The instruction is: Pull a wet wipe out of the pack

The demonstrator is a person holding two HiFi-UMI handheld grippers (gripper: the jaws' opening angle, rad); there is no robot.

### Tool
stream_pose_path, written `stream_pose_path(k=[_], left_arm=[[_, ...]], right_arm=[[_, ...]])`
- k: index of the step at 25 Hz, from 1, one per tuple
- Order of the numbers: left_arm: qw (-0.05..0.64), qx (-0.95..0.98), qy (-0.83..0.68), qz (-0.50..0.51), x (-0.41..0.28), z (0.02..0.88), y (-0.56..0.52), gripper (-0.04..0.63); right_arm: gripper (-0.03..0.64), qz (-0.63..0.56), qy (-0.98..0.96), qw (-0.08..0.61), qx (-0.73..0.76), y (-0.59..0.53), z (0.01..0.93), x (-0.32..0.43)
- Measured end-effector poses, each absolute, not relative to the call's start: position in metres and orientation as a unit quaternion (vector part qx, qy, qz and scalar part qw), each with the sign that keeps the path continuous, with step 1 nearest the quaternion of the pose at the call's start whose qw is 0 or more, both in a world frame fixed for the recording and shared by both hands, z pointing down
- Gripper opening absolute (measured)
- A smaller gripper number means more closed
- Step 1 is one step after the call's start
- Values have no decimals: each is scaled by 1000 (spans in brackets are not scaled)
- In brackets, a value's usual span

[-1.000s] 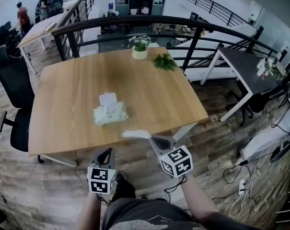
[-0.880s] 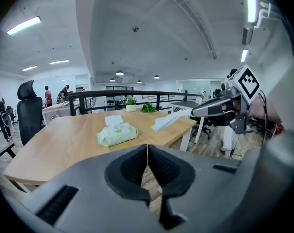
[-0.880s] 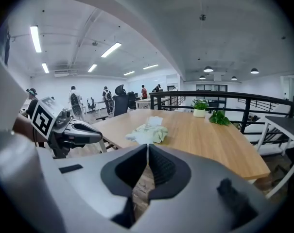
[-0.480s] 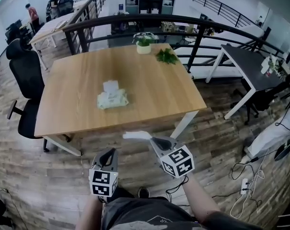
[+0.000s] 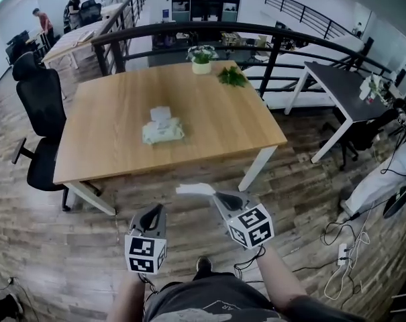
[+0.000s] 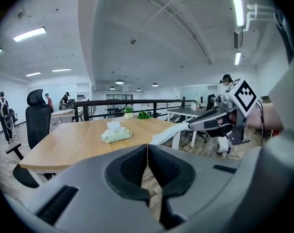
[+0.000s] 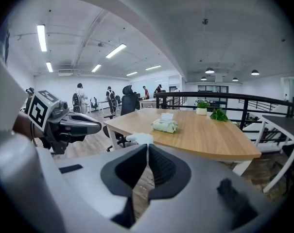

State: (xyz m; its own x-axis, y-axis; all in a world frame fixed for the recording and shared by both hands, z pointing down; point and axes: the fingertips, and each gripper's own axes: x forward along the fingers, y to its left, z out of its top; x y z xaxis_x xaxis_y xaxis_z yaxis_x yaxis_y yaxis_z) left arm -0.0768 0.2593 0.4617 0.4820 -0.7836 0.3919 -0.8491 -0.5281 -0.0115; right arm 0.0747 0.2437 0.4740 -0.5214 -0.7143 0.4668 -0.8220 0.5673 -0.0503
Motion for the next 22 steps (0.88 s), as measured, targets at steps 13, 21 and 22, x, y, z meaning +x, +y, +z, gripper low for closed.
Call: stream_pose_path(k=[13, 21, 22], left_arm=[[97, 859, -475, 167, -156, 454, 385, 15], [100, 865, -469, 150, -173, 452, 452, 15], [100, 866, -467, 149, -171, 452, 461, 15]], right_arm=[[28, 134, -864, 206, 439, 369, 470, -11], [28, 127, -858, 213, 450, 441, 468, -23], [28, 125, -858, 213, 450, 450, 467, -21]])
